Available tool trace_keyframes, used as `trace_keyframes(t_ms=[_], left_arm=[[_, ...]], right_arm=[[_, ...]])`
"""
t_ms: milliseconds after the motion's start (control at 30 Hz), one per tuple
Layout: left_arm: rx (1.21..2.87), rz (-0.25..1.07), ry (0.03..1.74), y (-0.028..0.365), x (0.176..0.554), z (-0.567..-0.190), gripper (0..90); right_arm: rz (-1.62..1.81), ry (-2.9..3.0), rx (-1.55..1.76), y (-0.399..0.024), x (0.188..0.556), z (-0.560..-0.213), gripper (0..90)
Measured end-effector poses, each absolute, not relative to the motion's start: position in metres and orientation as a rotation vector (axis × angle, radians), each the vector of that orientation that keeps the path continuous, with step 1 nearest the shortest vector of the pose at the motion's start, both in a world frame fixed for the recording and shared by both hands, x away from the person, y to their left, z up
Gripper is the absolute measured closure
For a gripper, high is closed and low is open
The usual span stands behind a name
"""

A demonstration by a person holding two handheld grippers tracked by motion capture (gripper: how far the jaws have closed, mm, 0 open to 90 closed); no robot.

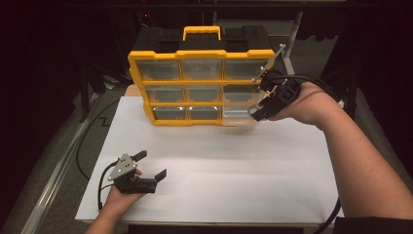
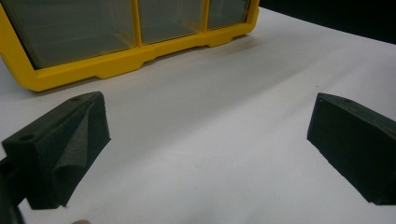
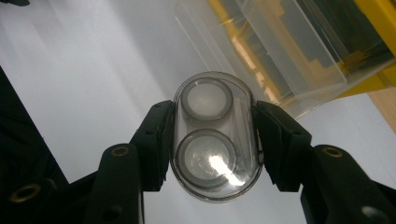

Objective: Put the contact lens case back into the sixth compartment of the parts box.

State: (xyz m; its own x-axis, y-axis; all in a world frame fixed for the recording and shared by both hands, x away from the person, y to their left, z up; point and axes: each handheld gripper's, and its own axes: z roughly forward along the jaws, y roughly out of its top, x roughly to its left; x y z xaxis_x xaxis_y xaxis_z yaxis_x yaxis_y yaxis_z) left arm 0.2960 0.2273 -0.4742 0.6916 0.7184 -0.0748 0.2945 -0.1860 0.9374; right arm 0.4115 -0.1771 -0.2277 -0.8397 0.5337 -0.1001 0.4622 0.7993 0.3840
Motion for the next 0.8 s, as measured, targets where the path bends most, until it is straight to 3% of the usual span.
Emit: trace_keyframes(t_ms=[800], left_arm=[[1.770,0.459,0.805,0.227,0.295,-0.474,0.2]], right_arm=[[0.530,2.770,0.817,-0.158,0.444,-0.231,50.2]])
